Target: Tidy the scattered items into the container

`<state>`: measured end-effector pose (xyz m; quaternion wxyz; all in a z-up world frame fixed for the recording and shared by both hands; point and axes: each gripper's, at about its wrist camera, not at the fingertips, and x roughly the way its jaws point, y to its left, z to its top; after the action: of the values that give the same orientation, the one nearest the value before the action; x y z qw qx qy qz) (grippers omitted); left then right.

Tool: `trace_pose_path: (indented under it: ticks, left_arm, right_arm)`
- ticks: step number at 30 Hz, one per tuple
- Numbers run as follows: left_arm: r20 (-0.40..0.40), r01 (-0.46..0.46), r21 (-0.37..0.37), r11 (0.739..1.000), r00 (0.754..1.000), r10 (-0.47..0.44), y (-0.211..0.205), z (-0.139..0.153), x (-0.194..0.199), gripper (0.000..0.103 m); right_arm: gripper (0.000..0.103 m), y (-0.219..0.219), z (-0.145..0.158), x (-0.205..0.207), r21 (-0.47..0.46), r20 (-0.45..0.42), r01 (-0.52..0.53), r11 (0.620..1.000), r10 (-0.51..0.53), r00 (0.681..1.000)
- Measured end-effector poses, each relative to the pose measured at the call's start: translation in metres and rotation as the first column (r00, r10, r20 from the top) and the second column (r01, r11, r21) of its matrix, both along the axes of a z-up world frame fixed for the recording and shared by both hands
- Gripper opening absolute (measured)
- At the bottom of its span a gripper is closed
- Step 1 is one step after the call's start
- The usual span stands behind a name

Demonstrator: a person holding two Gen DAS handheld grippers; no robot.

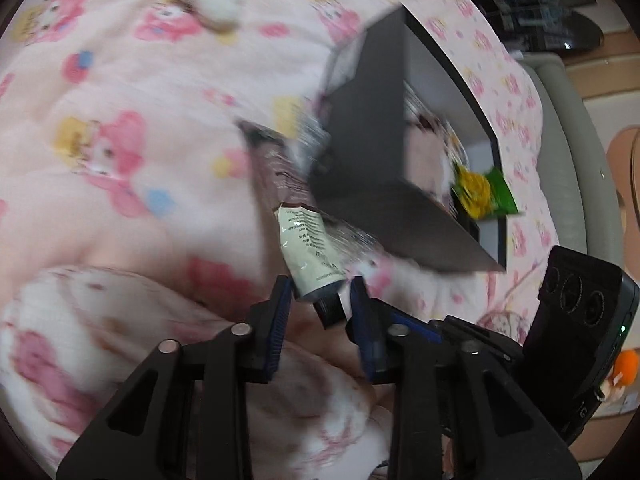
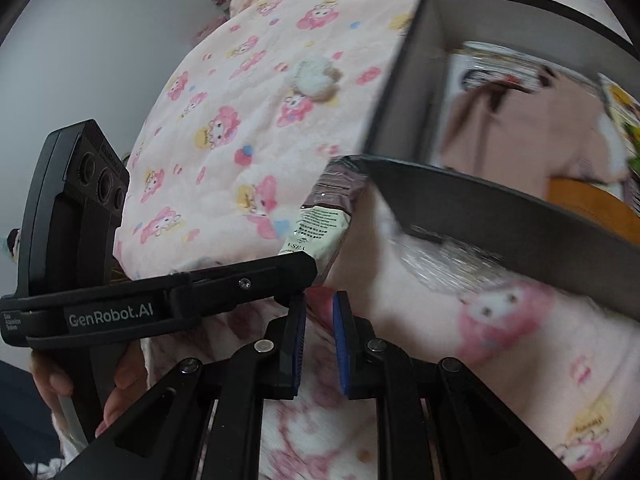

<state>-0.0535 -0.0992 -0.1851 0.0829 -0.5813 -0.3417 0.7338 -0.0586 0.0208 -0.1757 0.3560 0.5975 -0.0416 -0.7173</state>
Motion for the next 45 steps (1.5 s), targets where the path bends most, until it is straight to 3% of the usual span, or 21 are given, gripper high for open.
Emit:
trace_pose_path:
  ticks: [6,9,15,20,23,25,29,35,39,45]
  left_arm:
    - [0.01,0.065,0.026,0.998,0.998,-0.065,0.042,-0.002,-0.012,0.02]
    - [0.007,0.049,-0.019,0.999,0.999,-0.049,0.04,0.0,-0.013,0.02]
    - [0.033,-0.003,-0.087,0.996,0.999,0.005,0.023,-0.003,-0.008,0.028]
    - [0.051,-0.036,-0.114,0.993,0.998,0.042,0.007,-0.011,-0.01,0.03]
    - [0.052,-0.039,-0.116,0.992,0.998,0.045,0.002,-0.012,-0.013,0.034]
    - [0.05,-0.033,-0.119,0.992,0.998,0.039,0.002,-0.012,-0.014,0.034]
    - [0.056,-0.023,-0.12,0.993,0.998,0.03,0.003,-0.013,-0.016,0.035]
    - [0.082,0.011,-0.137,0.991,0.997,0.0,0.02,-0.019,-0.019,0.045]
    - [0.087,0.007,-0.095,0.995,0.996,0.001,0.029,-0.025,-0.019,0.045]
    - [0.075,0.084,-0.052,0.995,0.994,-0.08,0.062,-0.024,-0.016,0.047]
  right_arm:
    - [0.013,0.055,-0.006,0.0,-0.046,0.04,0.084,0.995,-0.082,0.996]
    - [0.013,0.067,-0.012,0.002,-0.057,0.068,0.092,0.994,-0.088,0.994]
    - [0.019,0.041,-0.019,0.002,-0.063,0.067,0.029,0.998,-0.025,0.997]
    - [0.022,0.002,-0.047,-0.006,-0.001,0.091,-0.036,0.999,0.036,0.995]
    - [0.025,-0.007,-0.061,-0.014,0.038,0.085,-0.026,0.999,0.022,0.996]
    - [0.022,-0.004,-0.064,-0.016,0.016,0.105,-0.006,1.0,0.004,0.994]
    - [0.011,0.009,-0.059,-0.012,-0.018,0.088,-0.005,1.0,0.007,0.996]
    - [0.011,0.031,-0.044,-0.004,-0.049,0.064,0.018,0.999,-0.015,0.998]
    - [0.011,0.044,-0.041,-0.003,-0.048,0.06,0.043,0.998,-0.04,0.997]
    - [0.007,0.089,-0.028,0.006,-0.068,0.04,0.095,0.993,-0.092,0.995]
